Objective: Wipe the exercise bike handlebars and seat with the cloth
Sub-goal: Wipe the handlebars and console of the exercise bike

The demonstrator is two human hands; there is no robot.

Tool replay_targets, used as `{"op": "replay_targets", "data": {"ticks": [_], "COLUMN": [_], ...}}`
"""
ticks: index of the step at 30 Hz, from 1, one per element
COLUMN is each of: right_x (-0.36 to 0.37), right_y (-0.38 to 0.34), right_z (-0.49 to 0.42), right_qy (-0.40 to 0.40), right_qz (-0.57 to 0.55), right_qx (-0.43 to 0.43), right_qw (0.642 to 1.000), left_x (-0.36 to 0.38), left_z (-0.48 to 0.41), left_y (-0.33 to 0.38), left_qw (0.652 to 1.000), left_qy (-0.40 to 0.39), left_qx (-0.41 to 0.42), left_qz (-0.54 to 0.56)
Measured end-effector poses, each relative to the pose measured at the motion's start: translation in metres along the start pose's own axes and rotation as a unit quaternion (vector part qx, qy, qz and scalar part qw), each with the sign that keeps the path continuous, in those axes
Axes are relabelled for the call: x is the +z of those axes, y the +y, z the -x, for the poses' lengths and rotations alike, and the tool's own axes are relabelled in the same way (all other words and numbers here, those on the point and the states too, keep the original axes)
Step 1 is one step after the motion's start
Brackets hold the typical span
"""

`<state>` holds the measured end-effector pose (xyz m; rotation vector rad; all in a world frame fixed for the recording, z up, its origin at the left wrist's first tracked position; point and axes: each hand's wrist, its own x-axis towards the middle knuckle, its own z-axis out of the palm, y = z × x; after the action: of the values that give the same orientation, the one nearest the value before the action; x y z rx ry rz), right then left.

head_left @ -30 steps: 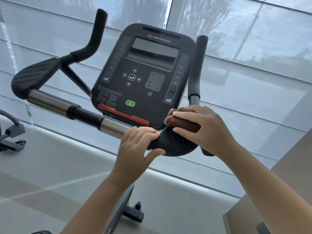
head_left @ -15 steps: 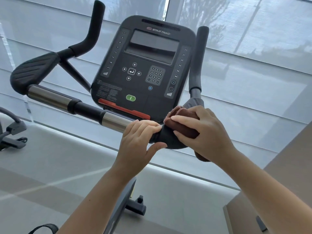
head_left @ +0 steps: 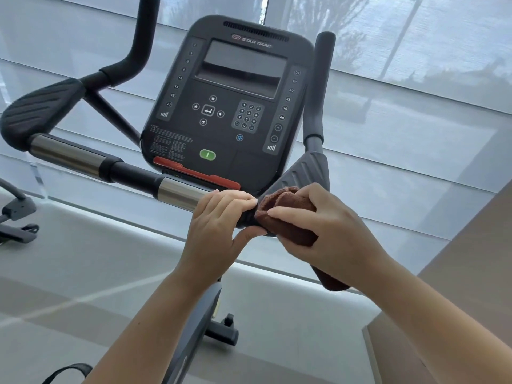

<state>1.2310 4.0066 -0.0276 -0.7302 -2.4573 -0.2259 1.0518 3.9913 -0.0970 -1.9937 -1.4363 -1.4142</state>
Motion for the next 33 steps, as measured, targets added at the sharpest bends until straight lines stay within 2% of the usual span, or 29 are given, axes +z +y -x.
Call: {"op": "replay_targets", "data": {"ticks": [3,7,9,13,19,23,28,33], "right_x": [-0.005,-0.010,-0.005,0.008,0.003,0.004,0.007,0.005], "right_y": [0.014,0.050,0.051,0.030,0.039,0.063,0.108,0.164], "right_z": [-0.008,-0.035,-0.033,0.001,0.014,-0.002,-0.031,-0.063], "right_qy": [0.018,0.075,0.094,0.142,0.136,0.187,0.210,0.232], "right_qz": [0.020,0.008,-0.007,-0.014,-0.126,-0.185,-0.201,-0.186], "right_qx": [0.011,0.155,0.179,0.137,0.132,0.180,0.177,0.161], "right_qw": [1.000,0.985,0.979,0.980,0.974,0.948,0.940,0.941], "left_x": [-0.003,-0.004,-0.005,-0.008,-0.016,-0.006,0.015,0.035], "left_z": [0.000,-0.001,-0.001,-0.006,-0.027,-0.047,-0.086,-0.123], "left_y": [-0.001,0.000,0.001,0.005,0.014,0.031,0.034,0.031], "left_qw": [1.000,1.000,0.999,0.998,0.990,0.985,0.981,0.957], "left_qy": [-0.019,-0.030,-0.029,-0.048,-0.136,-0.171,-0.193,-0.286], "left_qx": [-0.002,-0.007,-0.009,-0.020,-0.028,-0.010,-0.018,-0.042], "left_qz": [-0.001,-0.006,-0.010,-0.024,-0.035,-0.009,0.024,0.030]}}
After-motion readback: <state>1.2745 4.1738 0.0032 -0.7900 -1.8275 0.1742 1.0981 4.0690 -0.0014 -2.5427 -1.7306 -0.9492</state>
